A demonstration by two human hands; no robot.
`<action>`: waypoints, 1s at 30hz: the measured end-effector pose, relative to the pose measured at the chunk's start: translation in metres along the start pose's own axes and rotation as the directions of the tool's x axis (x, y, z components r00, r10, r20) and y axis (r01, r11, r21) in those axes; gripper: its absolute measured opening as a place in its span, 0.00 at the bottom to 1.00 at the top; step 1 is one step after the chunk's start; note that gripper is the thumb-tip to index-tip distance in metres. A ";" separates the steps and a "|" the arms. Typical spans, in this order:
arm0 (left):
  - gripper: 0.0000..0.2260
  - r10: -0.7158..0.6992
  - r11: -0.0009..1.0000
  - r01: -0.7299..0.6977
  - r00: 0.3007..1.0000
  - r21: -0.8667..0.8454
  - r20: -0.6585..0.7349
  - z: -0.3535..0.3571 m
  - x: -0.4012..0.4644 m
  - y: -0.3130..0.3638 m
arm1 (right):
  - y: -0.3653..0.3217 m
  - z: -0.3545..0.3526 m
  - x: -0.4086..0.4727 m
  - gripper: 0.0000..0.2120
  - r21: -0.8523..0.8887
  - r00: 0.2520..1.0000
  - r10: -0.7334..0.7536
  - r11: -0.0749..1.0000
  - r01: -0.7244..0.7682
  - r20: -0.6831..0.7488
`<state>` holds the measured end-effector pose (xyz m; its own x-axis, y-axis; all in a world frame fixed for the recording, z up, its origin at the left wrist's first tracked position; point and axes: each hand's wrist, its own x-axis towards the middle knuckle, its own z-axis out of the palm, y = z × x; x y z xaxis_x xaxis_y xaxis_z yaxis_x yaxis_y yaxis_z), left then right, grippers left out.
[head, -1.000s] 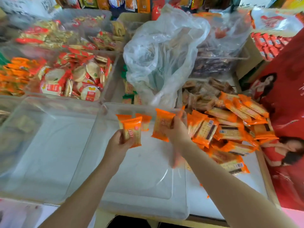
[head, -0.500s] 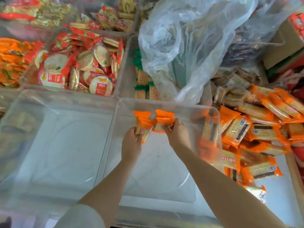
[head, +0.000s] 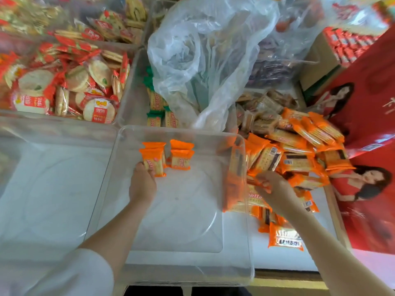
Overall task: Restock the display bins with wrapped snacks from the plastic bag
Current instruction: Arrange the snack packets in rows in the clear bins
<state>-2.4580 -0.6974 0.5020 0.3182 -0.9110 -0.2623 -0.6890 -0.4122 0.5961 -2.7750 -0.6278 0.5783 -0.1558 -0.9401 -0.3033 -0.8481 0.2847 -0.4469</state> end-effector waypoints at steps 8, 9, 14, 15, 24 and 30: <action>0.23 0.076 0.997 -0.080 0.988 -0.023 -0.134 0.008 -0.063 0.025 | 0.011 0.029 -0.005 0.32 -0.442 0.982 -0.157 0.877 0.186 0.103; 0.22 0.148 0.984 -0.159 0.980 -0.076 -0.131 0.009 -0.073 0.032 | 0.011 0.024 -0.006 0.33 -0.419 0.986 -0.143 0.893 0.165 0.084; 0.10 0.452 0.852 -0.423 0.891 -0.307 0.026 0.006 -0.125 0.080 | -0.001 -0.029 -0.024 0.30 0.175 0.986 -0.006 0.984 0.036 -0.164; 0.09 0.473 0.836 -0.412 0.876 -0.362 0.095 0.005 -0.135 0.091 | -0.007 -0.040 -0.028 0.30 0.316 0.984 0.024 0.948 0.034 -0.178; 0.15 0.545 0.696 -0.368 0.830 -0.616 0.120 -0.002 -0.169 0.135 | -0.071 -0.046 -0.046 0.26 0.667 0.963 -0.235 0.697 0.263 -0.134; 0.08 0.249 0.752 -0.075 0.952 -0.655 0.177 -0.002 -0.131 0.091 | -0.025 -0.018 -0.014 0.04 0.387 0.950 -0.189 0.880 0.276 -0.247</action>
<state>-2.5610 -0.6158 0.5923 0.0161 -0.9718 -0.2354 -0.1158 -0.2357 0.9649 -2.7609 -0.6252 0.6091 -0.1126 -0.9936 0.0040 -0.5933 0.0640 -0.8024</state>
